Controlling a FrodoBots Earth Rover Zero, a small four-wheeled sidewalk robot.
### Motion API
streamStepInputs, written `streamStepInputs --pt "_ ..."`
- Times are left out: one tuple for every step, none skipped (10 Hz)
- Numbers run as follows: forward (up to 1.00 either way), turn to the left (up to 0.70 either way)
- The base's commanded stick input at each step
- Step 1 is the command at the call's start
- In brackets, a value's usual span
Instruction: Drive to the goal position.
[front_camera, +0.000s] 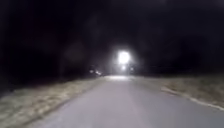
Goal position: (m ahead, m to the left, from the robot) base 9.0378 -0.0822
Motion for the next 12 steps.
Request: streamStepInputs --pt "1.00 0.00" --pt "1.00 0.00" --pt "1.00 0.00" --pt "1.00 0.00" --pt "1.00 0.00" --pt "1.00 0.00" --pt "1.00 0.00" --pt "1.00 0.00" --pt "1.00 0.00" --pt "1.00 0.00" --pt "1.00 0.00" --pt "1.00 0.00"
